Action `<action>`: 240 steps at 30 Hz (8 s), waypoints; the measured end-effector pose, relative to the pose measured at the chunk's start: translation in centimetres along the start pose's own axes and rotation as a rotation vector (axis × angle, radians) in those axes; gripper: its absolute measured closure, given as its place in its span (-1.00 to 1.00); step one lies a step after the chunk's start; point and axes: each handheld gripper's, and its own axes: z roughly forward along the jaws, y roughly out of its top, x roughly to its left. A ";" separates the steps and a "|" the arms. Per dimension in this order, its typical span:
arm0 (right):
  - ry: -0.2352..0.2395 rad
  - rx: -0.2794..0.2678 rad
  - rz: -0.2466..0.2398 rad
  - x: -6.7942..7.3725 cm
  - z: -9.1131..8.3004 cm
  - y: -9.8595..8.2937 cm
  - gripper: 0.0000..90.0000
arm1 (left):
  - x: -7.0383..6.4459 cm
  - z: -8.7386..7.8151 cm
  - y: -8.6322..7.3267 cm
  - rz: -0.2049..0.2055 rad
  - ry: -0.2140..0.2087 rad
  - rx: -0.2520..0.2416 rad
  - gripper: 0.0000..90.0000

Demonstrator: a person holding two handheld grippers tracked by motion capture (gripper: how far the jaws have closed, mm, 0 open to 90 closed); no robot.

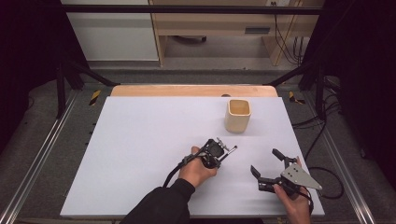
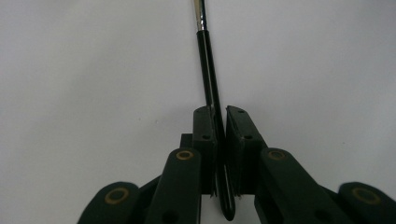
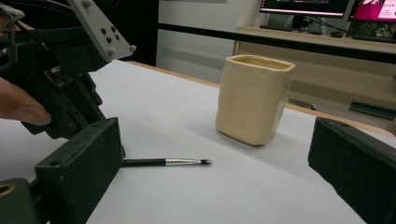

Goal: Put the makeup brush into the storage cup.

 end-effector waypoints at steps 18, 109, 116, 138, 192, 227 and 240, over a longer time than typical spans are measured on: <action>-0.002 0.004 0.004 0.0 0.0 0.0 -0.93 | 0.1 -0.5 -0.7 0.031 0.019 -0.054 0.87; 0.018 0.005 0.313 4.8 7.8 7.5 -0.80 | 2.4 -5.9 -6.4 -0.060 0.097 -0.760 0.87; 0.037 0.012 0.360 5.3 8.4 7.2 -0.79 | 2.3 -6.1 -6.7 -0.059 0.096 -0.779 0.87; 0.051 0.053 0.481 5.3 10.8 6.2 -0.62 | 1.6 -6.1 -7.2 -0.056 0.097 -0.824 0.87; 0.140 0.055 0.601 4.8 11.4 5.6 0.15 | 0.9 -6.0 -7.0 -0.034 0.081 -0.851 0.87; 0.180 0.036 0.688 4.3 11.4 5.1 0.35 | 0.8 -5.9 -7.1 -0.033 0.084 -0.850 0.87; 0.182 0.043 0.699 4.2 11.3 5.1 0.48 | 0.8 -5.8 -7.1 -0.032 0.084 -0.849 0.86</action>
